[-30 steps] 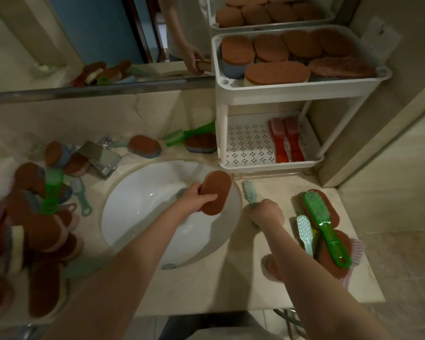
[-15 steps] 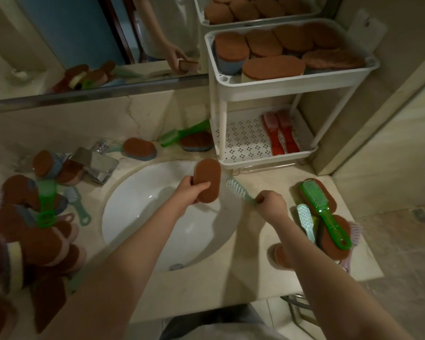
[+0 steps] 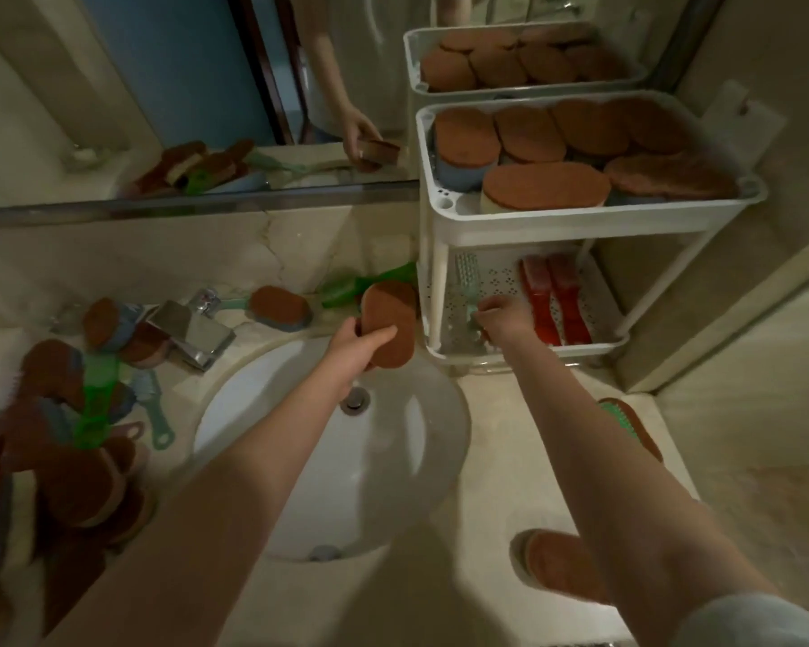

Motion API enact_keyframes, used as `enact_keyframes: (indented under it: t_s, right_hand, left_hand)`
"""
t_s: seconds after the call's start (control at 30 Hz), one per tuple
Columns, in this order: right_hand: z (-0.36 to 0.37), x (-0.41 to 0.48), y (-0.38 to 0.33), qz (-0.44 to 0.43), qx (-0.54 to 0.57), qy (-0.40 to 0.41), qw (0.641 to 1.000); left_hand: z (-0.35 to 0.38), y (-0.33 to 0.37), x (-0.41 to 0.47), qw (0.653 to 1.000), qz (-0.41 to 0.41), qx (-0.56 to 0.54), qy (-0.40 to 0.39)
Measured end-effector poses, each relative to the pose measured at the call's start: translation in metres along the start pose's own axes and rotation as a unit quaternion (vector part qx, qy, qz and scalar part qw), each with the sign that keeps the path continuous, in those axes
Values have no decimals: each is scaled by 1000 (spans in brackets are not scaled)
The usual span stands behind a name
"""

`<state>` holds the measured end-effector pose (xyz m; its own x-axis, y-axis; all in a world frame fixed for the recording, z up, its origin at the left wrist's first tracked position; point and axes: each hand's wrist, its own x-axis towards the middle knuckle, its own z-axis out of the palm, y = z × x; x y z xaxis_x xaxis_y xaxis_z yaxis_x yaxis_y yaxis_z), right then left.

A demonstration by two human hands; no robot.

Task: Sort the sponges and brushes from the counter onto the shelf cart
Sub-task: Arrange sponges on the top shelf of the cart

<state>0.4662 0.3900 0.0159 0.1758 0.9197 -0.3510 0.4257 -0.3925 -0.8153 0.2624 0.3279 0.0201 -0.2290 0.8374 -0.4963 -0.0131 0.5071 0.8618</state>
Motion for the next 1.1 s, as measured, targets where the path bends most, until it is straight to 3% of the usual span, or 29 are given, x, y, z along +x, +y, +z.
enact_keyframes:
  t_s: [0.17,0.33,0.57,0.7,0.87,1.1]
  right_hand:
    - [20,32,-1,-18,-149,-55,987]
    - [31,33,-2,-32,-178,-49,982]
    - [28,21,-2,-31,-108,-35,993]
    - [12,-2,-5,-65,-36,45,996]
    - [-9,-52,-16,-179,47,129,974]
    - [-28,-121,-58,-404,55,131,904]
  left_hand:
    - [-2,5,8,1000,7,-20,18]
    - [-5,3,7,1000,7,-17,23]
    - [-6,5,-6,999,14,-26,23]
    - [-7,9,-18,999,29,-24,8]
    - [-11,17,-41,995,78,-61,-5]
    - [-16,46,-80,976,177,-114,-48]
